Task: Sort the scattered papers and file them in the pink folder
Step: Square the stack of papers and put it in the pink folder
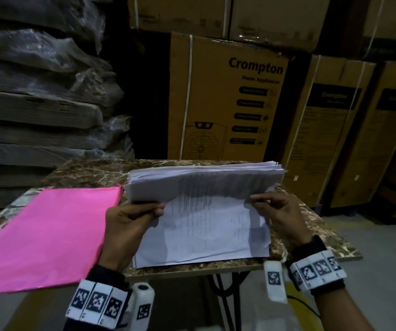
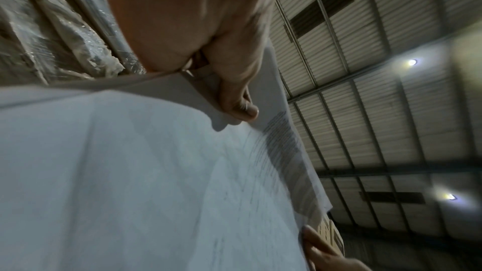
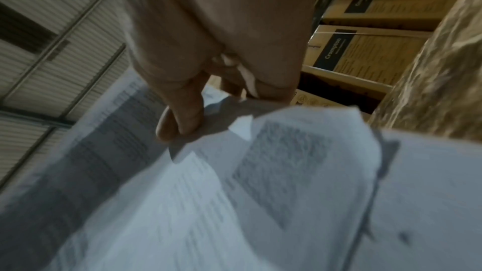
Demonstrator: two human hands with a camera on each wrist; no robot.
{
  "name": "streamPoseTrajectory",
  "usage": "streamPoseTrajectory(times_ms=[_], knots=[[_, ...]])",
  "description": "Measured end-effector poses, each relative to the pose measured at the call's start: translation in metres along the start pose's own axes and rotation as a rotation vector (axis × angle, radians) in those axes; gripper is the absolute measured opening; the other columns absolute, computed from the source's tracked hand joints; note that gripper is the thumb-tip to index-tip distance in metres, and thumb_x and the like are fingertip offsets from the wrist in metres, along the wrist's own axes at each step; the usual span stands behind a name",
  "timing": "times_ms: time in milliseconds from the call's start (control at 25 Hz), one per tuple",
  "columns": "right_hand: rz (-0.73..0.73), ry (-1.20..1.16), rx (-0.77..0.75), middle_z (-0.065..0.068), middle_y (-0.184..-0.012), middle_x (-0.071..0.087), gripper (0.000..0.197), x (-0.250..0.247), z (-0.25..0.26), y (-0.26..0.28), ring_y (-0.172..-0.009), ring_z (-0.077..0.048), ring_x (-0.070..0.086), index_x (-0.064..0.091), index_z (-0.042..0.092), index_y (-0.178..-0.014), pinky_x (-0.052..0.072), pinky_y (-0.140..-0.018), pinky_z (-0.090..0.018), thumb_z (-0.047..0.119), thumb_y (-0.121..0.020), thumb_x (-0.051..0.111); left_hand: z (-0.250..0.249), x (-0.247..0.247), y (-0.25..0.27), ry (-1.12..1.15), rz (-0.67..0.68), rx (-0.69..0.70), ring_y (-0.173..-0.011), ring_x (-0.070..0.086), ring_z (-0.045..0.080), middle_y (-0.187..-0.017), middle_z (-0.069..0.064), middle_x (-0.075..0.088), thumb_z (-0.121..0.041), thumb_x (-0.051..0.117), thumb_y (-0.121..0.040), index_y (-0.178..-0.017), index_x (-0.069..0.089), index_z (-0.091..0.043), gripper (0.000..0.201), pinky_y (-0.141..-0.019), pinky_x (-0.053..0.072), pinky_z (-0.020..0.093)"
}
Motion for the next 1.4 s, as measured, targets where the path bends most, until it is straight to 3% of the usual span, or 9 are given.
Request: streamPoseTrajectory(times_ms=[320,400,520,680,800,920,1080,1240,1400], knots=[[-0.168,-0.021,-0.123,0.001,-0.090,0.077,0.031,0.030,0.005,0.006,-0.092,-0.023,0.070,0.078,0.012,-0.081,0.061,-0.080,-0.034,-0.017,-0.082,0.066,-0.002,0.003,-0.010,-0.282,-0.161,0.203,-0.081,0.068,0.002,-0.083,-0.018,0.074,0.002,0.078,-0.078,-0.091,0.074,-0.029,0.034,-0.072,0.050,0.006],[-0.226,0.055,-0.232,0.002,-0.096,0.076,0.041,0.042,0.019,0.005,-0.098,-0.022,0.069,0.078,0.023,-0.082,0.060,-0.082,-0.031,-0.016,-0.084,0.065,-0.007,0.019,-0.017,-0.327,-0.233,0.306,-0.082,0.064,0.004,-0.088,-0.003,0.073,0.003,0.076,-0.080,-0.098,0.073,-0.023,0.032,-0.072,0.048,0.006],[-0.292,0.241,-0.416,-0.006,-0.123,0.062,0.044,0.059,0.029,0.006,-0.116,-0.015,0.059,0.077,0.029,-0.093,0.053,-0.093,-0.021,-0.012,-0.088,0.061,-0.011,0.048,-0.015,-0.465,-0.262,0.431,-0.091,0.061,0.011,-0.103,0.012,0.070,0.007,0.070,-0.086,-0.110,0.076,-0.013,0.032,-0.075,0.052,0.024],[-0.225,0.428,-0.373,0.014,-0.132,0.046,0.051,0.065,0.000,0.025,-0.128,-0.015,0.047,0.072,0.040,-0.108,0.047,-0.100,-0.021,-0.007,-0.089,0.063,0.009,0.061,0.001,-0.583,-0.174,0.396,-0.117,0.052,0.026,-0.129,0.023,0.049,0.011,0.067,-0.084,-0.116,0.073,-0.010,0.038,-0.091,0.054,0.045],[-0.302,0.442,-0.435,0.018,-0.128,0.044,0.056,0.055,0.009,0.024,-0.125,-0.001,0.046,0.070,0.040,-0.103,0.046,-0.098,-0.014,-0.013,-0.084,0.066,0.004,0.054,-0.006,-0.669,-0.218,0.390,-0.120,0.052,0.044,-0.135,0.019,0.038,0.013,0.068,-0.081,-0.116,0.069,-0.015,0.045,-0.086,0.057,0.060],[-0.320,0.503,-0.455,0.007,-0.138,0.037,0.057,0.053,0.029,0.010,-0.128,0.005,0.038,0.058,0.038,-0.121,0.043,-0.099,-0.013,-0.006,-0.087,0.066,-0.011,0.054,-0.017,-0.722,-0.192,0.345,-0.128,0.044,0.043,-0.145,0.015,0.025,-0.003,0.073,-0.084,-0.142,0.049,-0.033,0.070,-0.095,0.051,0.054],[-0.317,0.558,-0.394,0.002,-0.140,0.033,0.056,0.054,0.037,-0.002,-0.120,-0.003,0.038,0.048,0.034,-0.141,0.046,-0.093,-0.021,0.011,-0.094,0.064,-0.016,0.053,-0.024,-0.801,-0.224,0.225,-0.131,0.040,0.042,-0.147,0.017,0.025,-0.031,0.075,-0.084,-0.147,0.045,-0.036,0.070,-0.096,0.051,0.058],[-0.359,0.597,-0.362,-0.004,-0.139,0.034,0.053,0.046,0.029,-0.003,-0.117,-0.010,0.039,0.050,0.037,-0.139,0.050,-0.093,-0.031,0.015,-0.094,0.065,-0.016,0.044,-0.027,-0.744,-0.215,0.197,-0.131,0.042,0.045,-0.148,0.019,0.025,-0.031,0.074,-0.086,-0.142,0.050,-0.034,0.061,-0.097,0.051,0.057],[-0.315,0.610,-0.328,-0.001,-0.137,0.032,0.055,0.048,0.034,-0.002,-0.114,-0.008,0.040,0.044,0.038,-0.145,0.043,-0.092,-0.021,0.024,-0.095,0.064,-0.018,0.040,-0.025,-0.686,-0.187,0.161,-0.129,0.044,0.041,-0.148,0.018,0.024,-0.030,0.075,-0.085,-0.147,0.043,-0.038,0.070,-0.093,0.051,0.048]])
Point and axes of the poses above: each hand's wrist, its own y-axis away from the middle knuckle, its own x-axis out of the palm, z = x × y, the point moved 3 cm from there along -y, towards the middle knuckle
